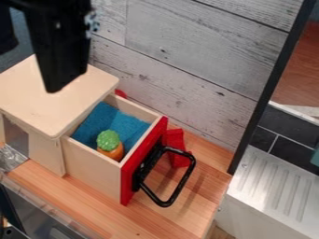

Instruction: Pushes the door of the drawer and closes it

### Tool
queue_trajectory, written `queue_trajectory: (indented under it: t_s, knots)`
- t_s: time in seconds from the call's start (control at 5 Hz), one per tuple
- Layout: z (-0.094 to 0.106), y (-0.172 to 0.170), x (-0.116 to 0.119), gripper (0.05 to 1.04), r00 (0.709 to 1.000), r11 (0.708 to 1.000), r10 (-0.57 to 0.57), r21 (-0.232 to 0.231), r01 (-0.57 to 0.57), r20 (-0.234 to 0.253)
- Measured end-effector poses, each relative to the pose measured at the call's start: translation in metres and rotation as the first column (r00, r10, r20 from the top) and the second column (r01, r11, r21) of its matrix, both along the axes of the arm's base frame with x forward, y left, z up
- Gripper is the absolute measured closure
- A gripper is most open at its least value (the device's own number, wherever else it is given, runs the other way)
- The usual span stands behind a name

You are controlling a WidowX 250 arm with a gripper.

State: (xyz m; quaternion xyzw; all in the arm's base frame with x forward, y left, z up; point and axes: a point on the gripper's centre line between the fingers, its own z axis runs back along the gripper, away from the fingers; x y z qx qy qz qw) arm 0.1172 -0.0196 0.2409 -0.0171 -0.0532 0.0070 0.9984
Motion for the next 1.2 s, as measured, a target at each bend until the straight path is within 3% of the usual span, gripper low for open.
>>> queue_trajectory:
  t_s: [0.2, 0.4, 0.6, 0.8, 1.0, 1.2]
  knots:
    - [-0.003, -0.001, -0.001, 0.085, 1.0, 1.0, -0.02, -0.002, 0.02, -0.005]
    - [-0.023, 0.006, 0.0, 0.085, 0.964, 0.964, -0.266, 0.004, 0.266, -0.015]
    - [-0.037, 0.023, 0.011, 0.085, 0.862, 0.868, -0.496, -0.029, 0.495, -0.106]
    - [-0.051, 0.029, 0.014, 0.085, 0.709, 0.722, -0.69, -0.083, 0.687, -0.145]
    - [-0.076, 0.016, 0.023, 0.085, 0.519, 0.54, -0.835, -0.091, 0.837, -0.181]
    - [-0.102, -0.011, 0.036, 0.085, 0.299, 0.316, -0.925, -0.039, 0.948, -0.233]
